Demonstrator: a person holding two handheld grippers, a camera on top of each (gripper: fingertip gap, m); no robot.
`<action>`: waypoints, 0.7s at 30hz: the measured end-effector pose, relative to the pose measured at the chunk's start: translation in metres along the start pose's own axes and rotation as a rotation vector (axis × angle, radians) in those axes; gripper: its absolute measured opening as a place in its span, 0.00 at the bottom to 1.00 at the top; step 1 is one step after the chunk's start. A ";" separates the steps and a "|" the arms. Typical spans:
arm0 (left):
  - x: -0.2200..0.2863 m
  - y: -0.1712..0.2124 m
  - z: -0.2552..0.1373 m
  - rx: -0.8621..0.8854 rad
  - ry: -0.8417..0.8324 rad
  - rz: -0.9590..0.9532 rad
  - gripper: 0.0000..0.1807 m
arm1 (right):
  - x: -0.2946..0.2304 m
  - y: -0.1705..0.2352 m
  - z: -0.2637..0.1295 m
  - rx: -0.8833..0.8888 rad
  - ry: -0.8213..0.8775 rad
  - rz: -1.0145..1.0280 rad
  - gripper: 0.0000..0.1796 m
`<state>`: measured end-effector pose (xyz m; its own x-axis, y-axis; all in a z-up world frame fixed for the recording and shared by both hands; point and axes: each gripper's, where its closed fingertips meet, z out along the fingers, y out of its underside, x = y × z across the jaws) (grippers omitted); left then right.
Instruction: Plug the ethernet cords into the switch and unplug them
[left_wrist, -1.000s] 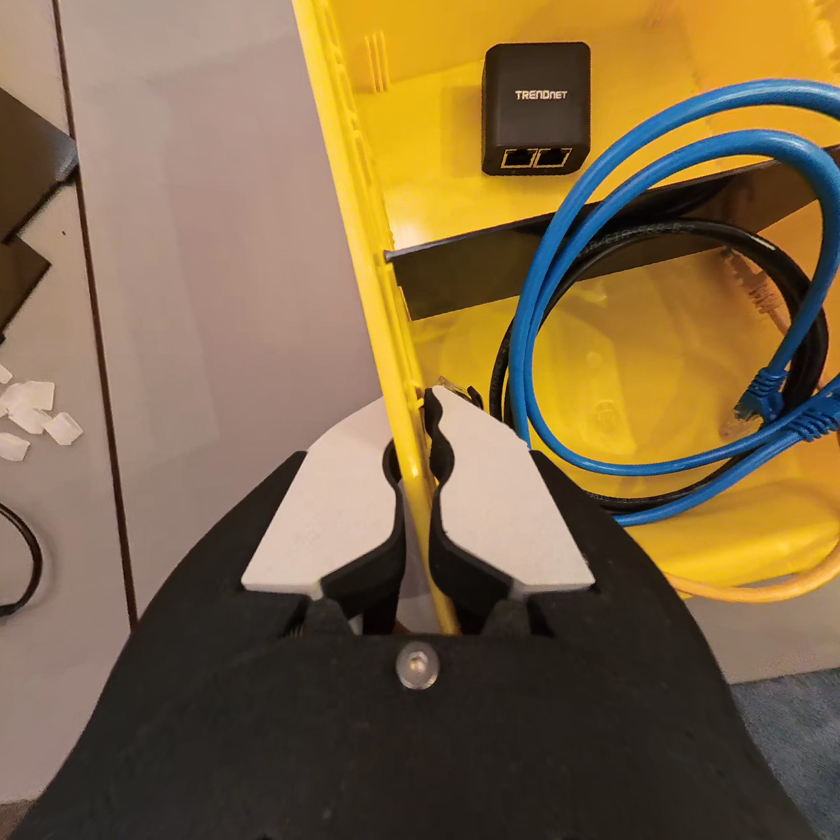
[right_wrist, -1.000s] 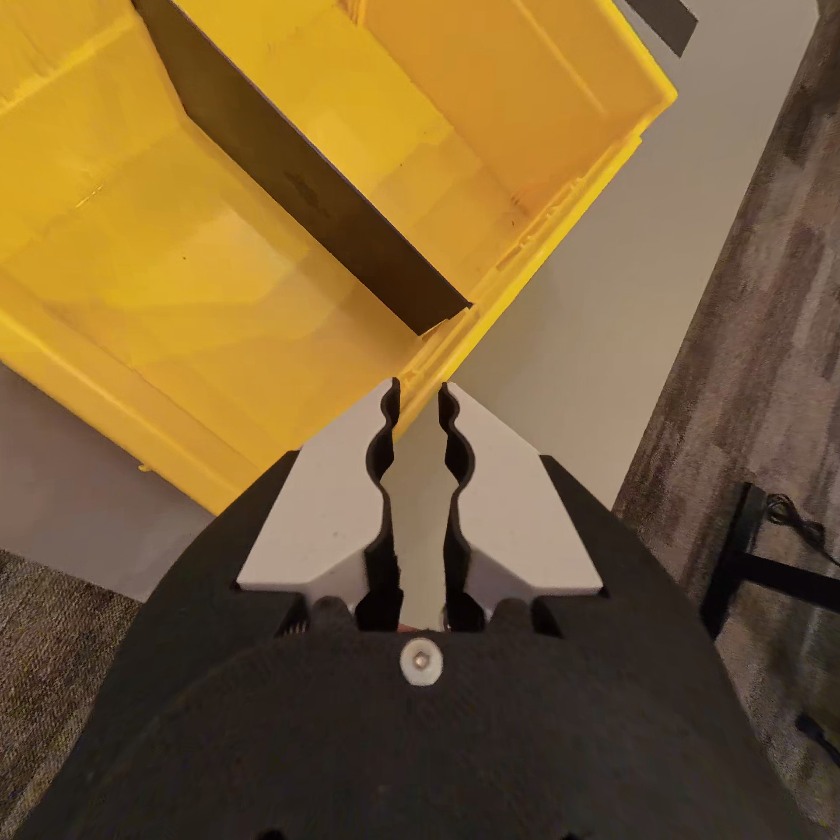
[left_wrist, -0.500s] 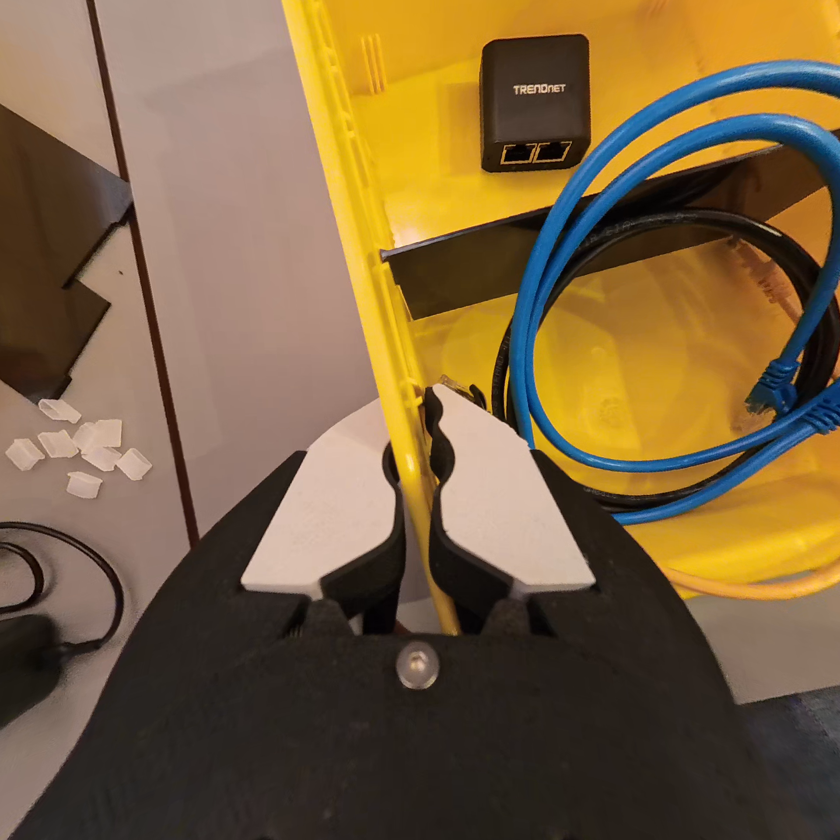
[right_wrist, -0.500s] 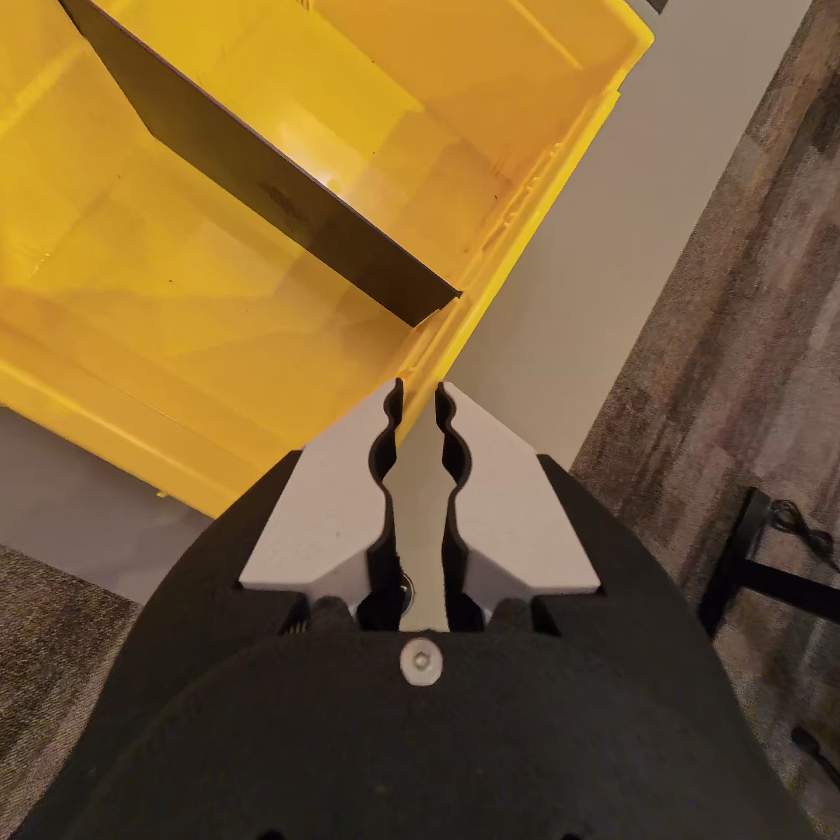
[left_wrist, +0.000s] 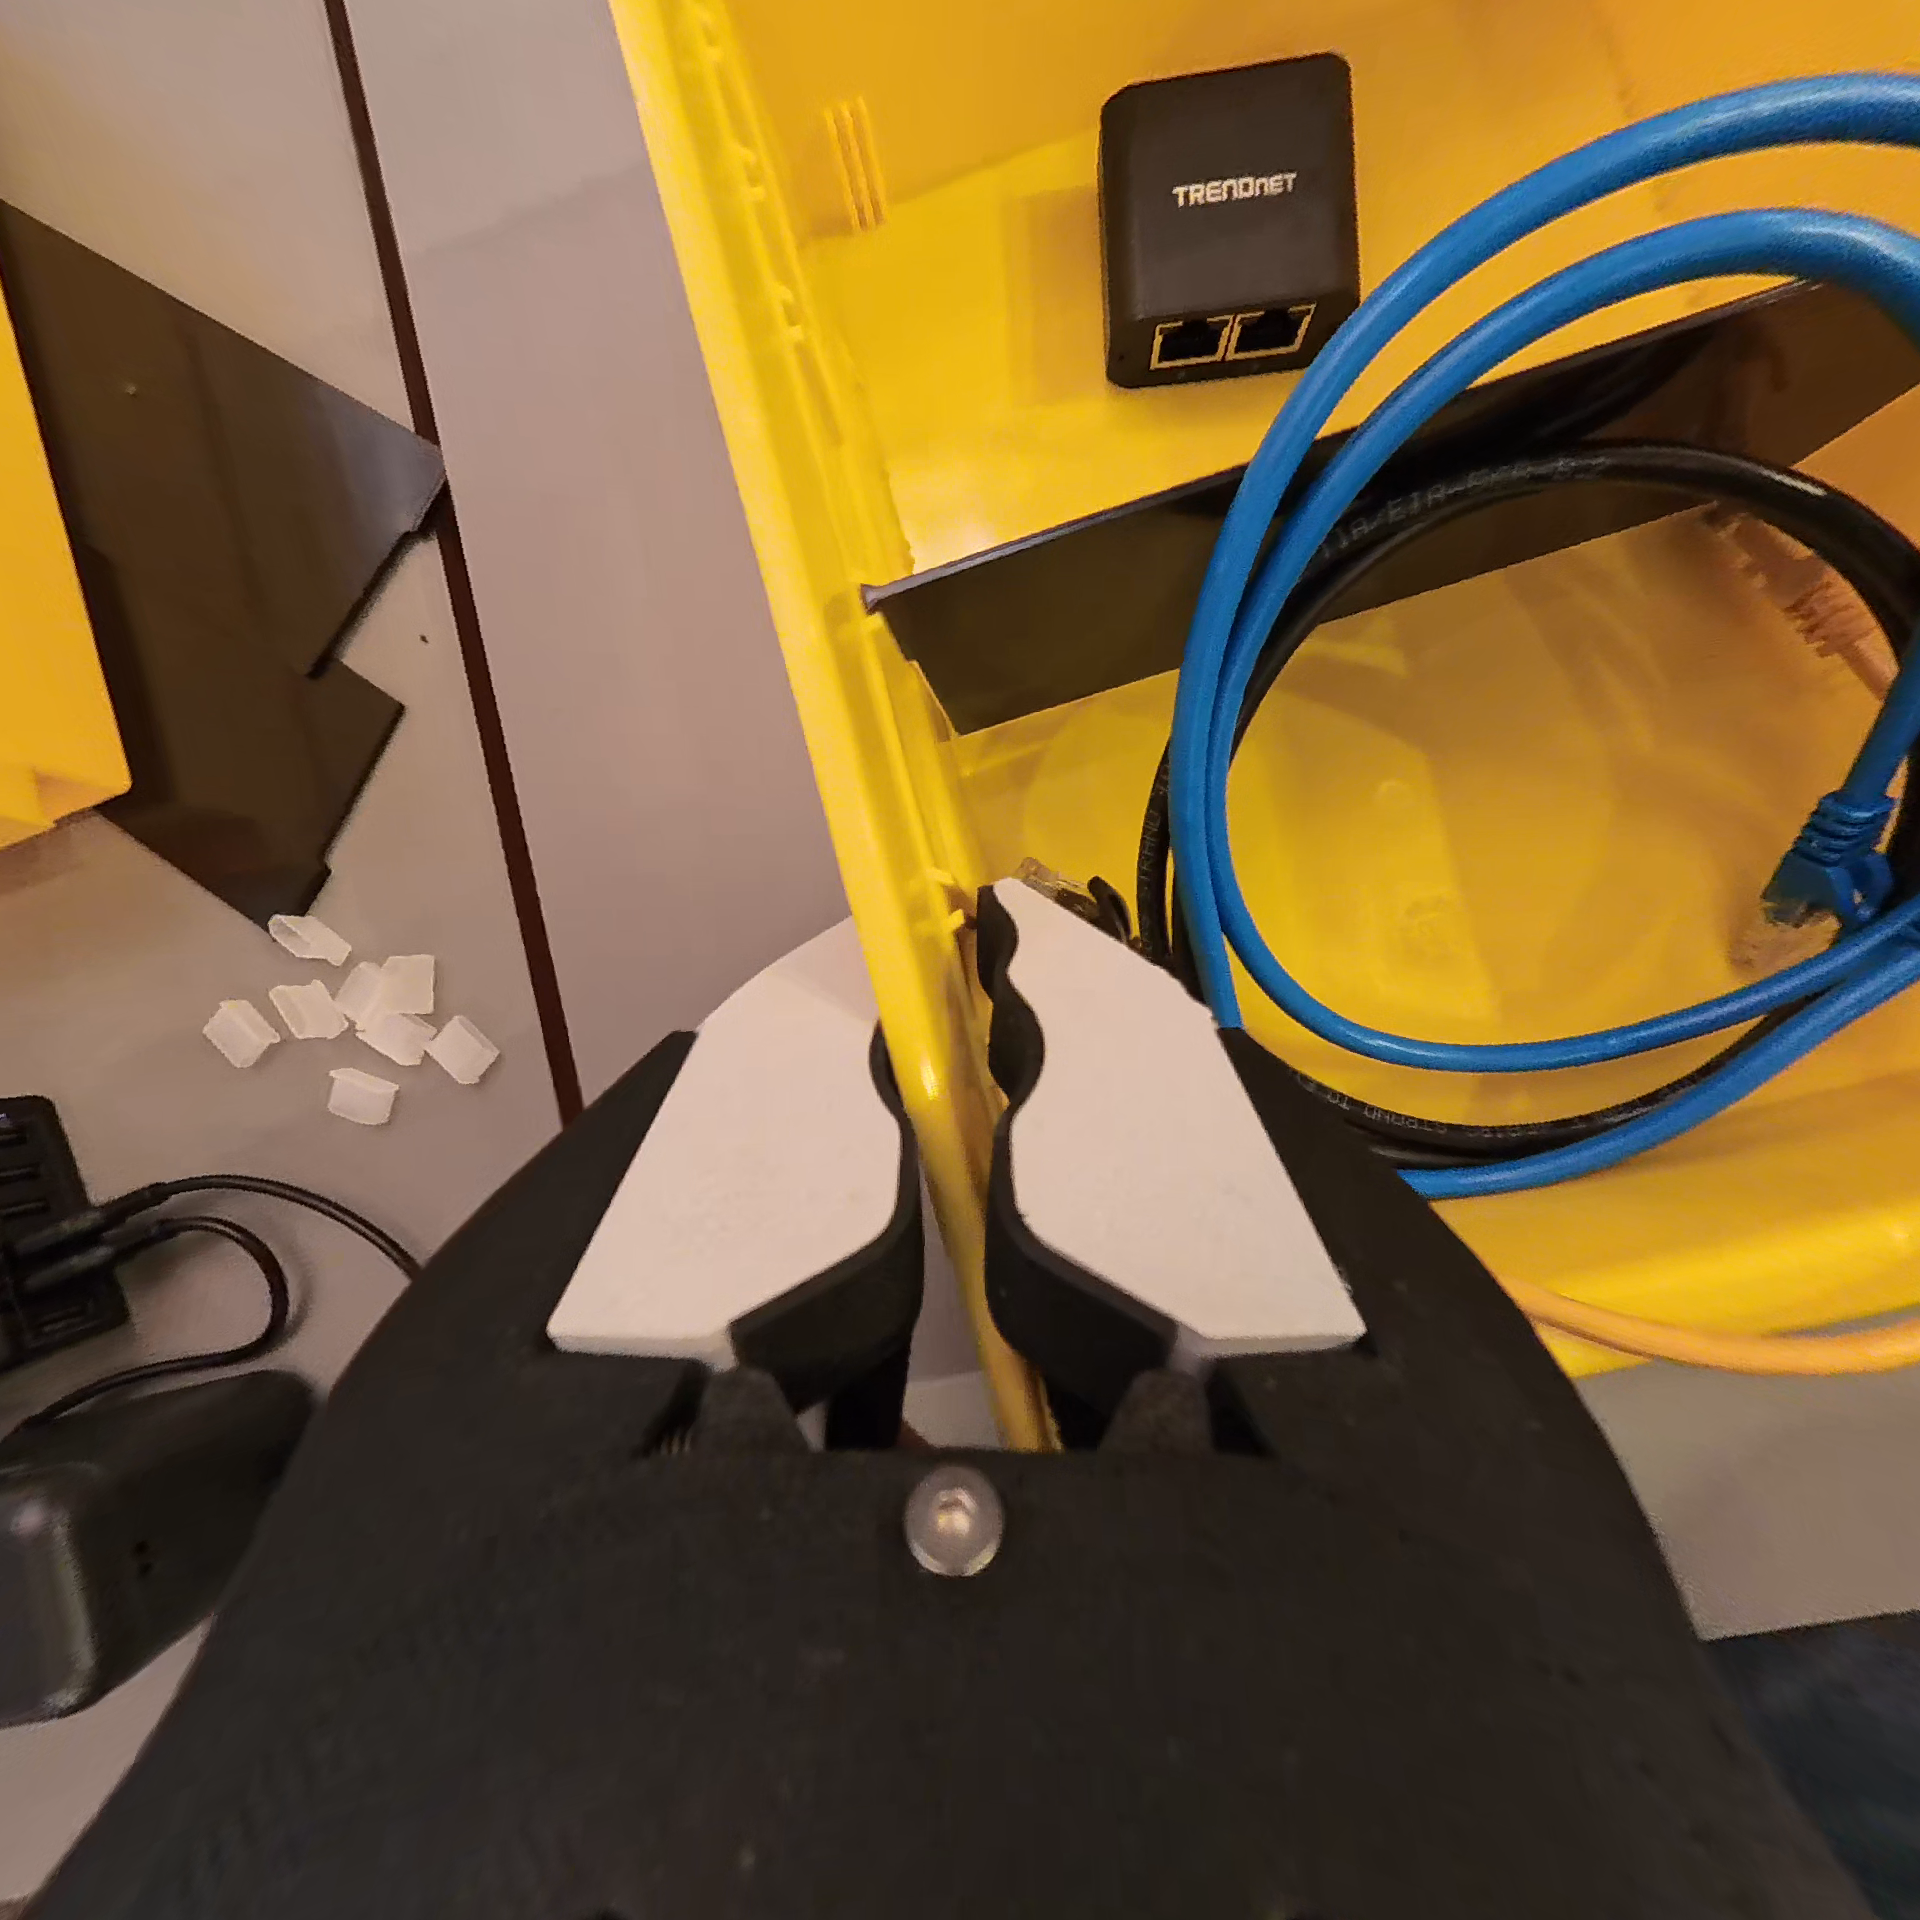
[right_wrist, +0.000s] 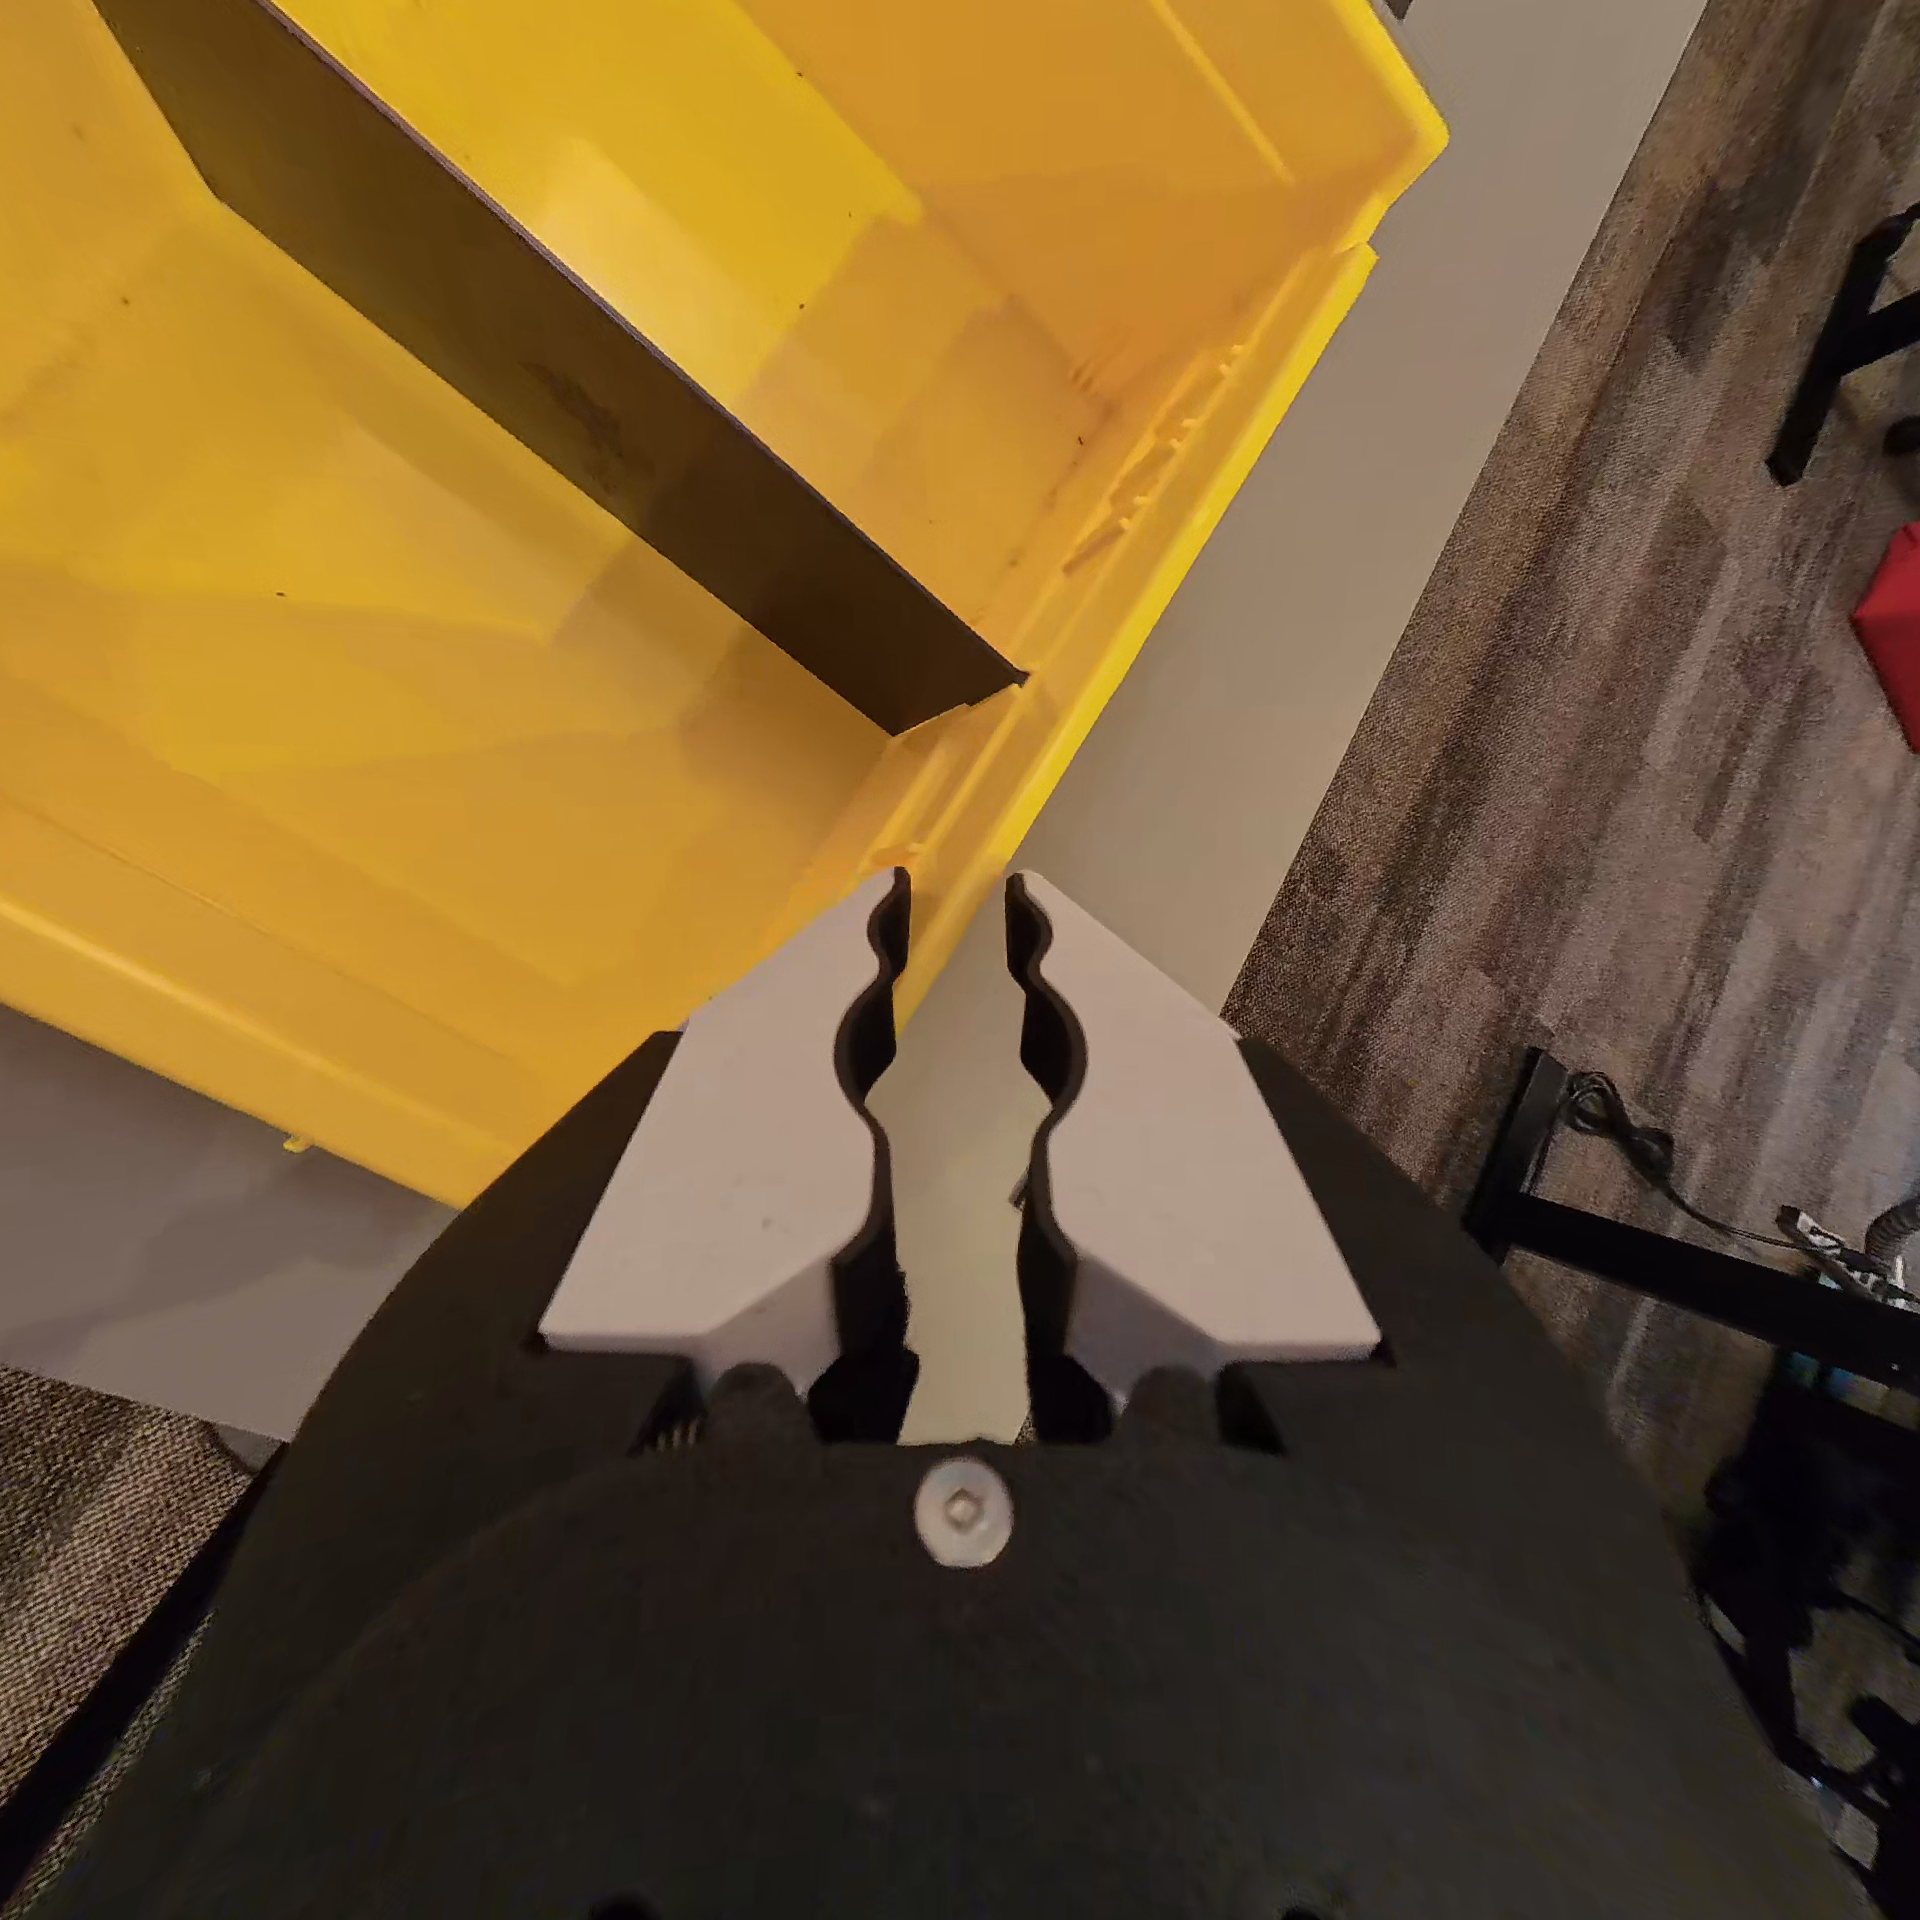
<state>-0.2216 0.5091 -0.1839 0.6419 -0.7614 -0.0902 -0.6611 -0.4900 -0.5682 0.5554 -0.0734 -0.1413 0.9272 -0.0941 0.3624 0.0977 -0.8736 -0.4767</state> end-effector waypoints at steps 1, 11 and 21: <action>-0.001 0.000 0.000 -0.006 0.000 0.002 0.04 | 0.000 0.000 0.000 -0.004 -0.005 0.005 0.10; -0.009 -0.022 -0.026 0.130 -0.013 -0.065 0.18 | 0.007 -0.010 -0.012 0.026 0.109 0.029 0.13; 0.068 -0.134 -0.034 0.089 0.056 0.219 0.35 | -0.028 -0.086 -0.066 0.232 0.276 -0.074 0.12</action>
<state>-0.1022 0.5083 -0.0861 0.4628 -0.8689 -0.1755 -0.7439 -0.2731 -0.6099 0.4974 -0.0275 -0.0573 0.7853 -0.1871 0.5901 0.2697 -0.7546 -0.5982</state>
